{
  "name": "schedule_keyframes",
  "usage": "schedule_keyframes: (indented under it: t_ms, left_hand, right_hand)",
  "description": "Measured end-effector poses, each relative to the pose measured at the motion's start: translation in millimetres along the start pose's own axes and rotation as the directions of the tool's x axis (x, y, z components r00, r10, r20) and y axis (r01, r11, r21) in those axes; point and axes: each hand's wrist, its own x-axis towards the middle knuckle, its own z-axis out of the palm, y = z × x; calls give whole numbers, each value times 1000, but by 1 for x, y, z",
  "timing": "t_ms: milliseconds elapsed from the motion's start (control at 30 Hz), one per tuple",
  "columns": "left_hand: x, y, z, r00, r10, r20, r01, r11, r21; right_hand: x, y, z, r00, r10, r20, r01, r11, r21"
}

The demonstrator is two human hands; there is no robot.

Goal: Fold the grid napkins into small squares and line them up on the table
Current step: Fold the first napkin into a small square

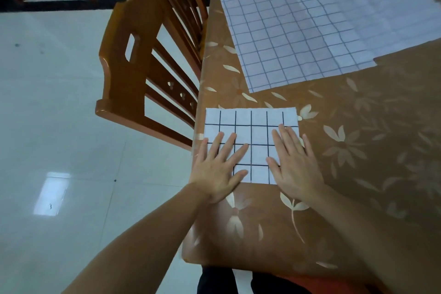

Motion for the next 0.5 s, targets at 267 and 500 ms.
schedule_keyframes:
  t_ms: [267,500]
  left_hand:
    - [41,57,-5,988,-30,-154,-20,950,-312]
    - [24,0,10,990,-96,-102,83,988,-127]
  right_hand:
    - [0,0,3,1000,6,-31,-6,1000,8]
    - [1,1,2,1000,9,-16,-9,1000,8]
